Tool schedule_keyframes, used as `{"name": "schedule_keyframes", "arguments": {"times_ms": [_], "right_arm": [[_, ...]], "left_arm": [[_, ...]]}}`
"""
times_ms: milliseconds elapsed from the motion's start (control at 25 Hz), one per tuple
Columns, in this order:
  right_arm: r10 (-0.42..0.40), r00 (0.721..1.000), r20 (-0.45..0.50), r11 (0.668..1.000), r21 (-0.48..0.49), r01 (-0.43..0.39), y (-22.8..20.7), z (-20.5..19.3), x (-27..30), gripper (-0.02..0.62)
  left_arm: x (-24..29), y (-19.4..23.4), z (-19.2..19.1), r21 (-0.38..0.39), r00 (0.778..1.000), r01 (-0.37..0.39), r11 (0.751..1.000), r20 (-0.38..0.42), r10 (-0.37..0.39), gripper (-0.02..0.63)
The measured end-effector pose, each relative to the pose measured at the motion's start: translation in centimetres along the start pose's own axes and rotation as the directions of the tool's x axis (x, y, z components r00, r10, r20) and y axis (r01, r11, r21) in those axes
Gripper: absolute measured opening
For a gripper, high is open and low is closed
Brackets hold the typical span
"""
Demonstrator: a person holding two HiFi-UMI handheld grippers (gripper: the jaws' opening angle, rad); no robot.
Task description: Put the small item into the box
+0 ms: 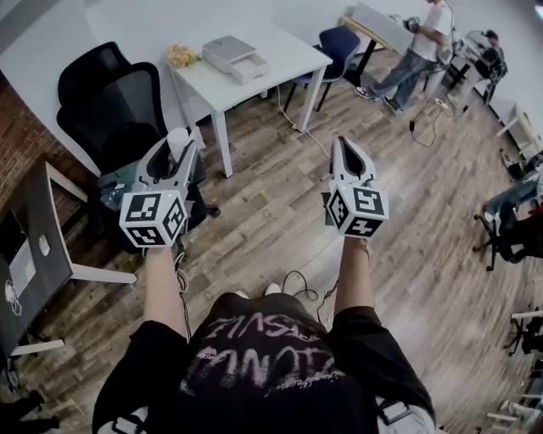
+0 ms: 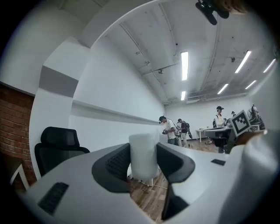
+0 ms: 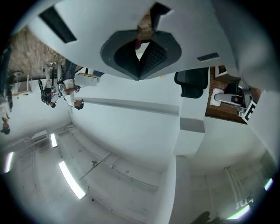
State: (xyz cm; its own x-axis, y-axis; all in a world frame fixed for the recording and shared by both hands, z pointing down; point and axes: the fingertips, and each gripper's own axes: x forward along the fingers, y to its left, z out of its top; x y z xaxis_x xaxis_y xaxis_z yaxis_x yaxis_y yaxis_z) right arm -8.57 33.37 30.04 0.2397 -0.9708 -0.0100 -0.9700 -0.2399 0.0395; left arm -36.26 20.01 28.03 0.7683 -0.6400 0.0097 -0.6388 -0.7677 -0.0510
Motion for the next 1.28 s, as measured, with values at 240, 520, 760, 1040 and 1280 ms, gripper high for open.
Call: {"name": "schedule_keyframes", "arguments": {"times_ms": [240, 520, 760, 1040, 1280], "right_arm": [[0.011, 1.000, 0.014, 1.000, 0.000, -0.011, 0.9, 0.3, -0.5, 0.009], [0.018, 1.000, 0.010, 1.000, 0.003, -0.018, 2.3, -0.1, -0.8, 0.011], [0.030, 1.000, -0.004, 1.000, 0.001, -0.030, 2.3, -0.5, 0.4, 0.011], [0.033, 0.999, -0.010, 0.999, 0.019, -0.033, 1.5, -1.4, 3.7, 0.011], [0.039, 0.999, -0.013, 0.998, 0.039, -0.039, -0.1, -2.2, 8.1, 0.011]], "left_arm": [[-0.9, 0.2, 0.1, 0.018, 1.000, -0.003, 1.000, 0.002, 0.003, 0.184], [-1.8, 0.7, -0.6, 0.019, 1.000, 0.001, 1.000, -0.005, -0.001, 0.184], [-1.2, 1.3, -1.4, 0.010, 1.000, -0.009, 1.000, -0.019, 0.010, 0.184], [1.3, 2.1, -1.8, 0.016, 1.000, -0.017, 1.000, -0.024, 0.017, 0.184], [5.5, 3.2, -2.2, 0.022, 0.999, -0.024, 0.999, -0.038, 0.025, 0.184]]}}
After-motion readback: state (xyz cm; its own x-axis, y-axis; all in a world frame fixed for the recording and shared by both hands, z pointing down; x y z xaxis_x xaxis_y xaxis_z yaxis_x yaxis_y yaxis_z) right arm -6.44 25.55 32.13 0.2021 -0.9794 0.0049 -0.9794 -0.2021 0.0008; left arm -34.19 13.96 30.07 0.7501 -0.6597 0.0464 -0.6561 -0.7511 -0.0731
